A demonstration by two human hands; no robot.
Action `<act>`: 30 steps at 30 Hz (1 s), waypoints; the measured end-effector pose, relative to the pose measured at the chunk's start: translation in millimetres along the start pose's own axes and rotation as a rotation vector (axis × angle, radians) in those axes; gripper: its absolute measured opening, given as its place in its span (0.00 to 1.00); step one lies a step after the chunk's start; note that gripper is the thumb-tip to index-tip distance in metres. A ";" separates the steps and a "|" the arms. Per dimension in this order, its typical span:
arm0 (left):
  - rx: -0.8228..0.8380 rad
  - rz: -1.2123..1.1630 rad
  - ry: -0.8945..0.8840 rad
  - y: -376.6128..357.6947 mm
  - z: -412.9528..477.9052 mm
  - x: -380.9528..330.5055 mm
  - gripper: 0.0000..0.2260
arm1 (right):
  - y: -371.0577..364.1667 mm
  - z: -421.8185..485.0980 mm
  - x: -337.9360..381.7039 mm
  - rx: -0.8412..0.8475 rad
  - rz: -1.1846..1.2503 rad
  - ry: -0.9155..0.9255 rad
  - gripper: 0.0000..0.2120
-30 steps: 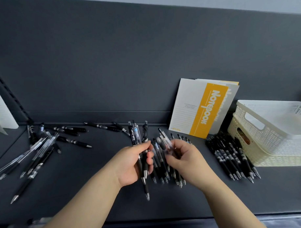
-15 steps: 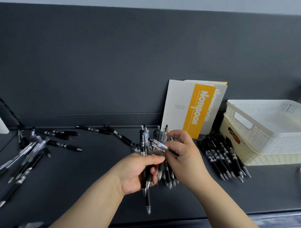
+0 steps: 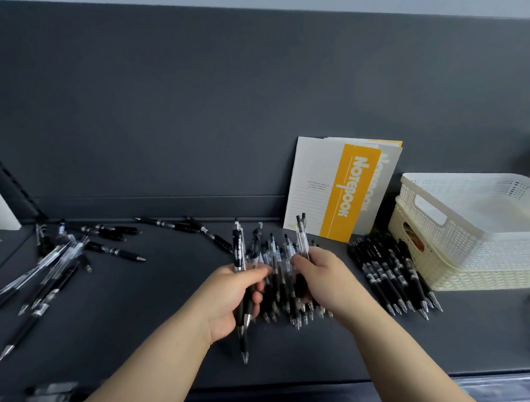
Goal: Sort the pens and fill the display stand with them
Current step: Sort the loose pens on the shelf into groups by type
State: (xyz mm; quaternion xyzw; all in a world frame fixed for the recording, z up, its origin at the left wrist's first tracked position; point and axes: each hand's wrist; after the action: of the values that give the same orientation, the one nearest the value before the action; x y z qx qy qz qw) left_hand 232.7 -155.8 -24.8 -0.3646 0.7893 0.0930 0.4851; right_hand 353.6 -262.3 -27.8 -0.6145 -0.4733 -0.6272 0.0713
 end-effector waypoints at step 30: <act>0.261 -0.152 0.140 53.4 19.3 -11.4 0.06 | -52.3 4.7 38.4 -0.147 -0.159 0.183 0.08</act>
State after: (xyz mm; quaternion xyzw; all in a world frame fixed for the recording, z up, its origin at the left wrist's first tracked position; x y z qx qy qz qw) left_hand 213.6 -102.4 -36.2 -0.3628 0.7967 -0.0732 0.4778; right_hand 312.7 -211.9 -23.0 -0.5191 -0.4648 -0.7170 0.0192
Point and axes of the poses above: each hand's wrist, its own z-axis towards the middle knuckle, its own y-axis out of the back of the hand, x = y × z, and after that the axes turned 1 degree about -y, right-handed
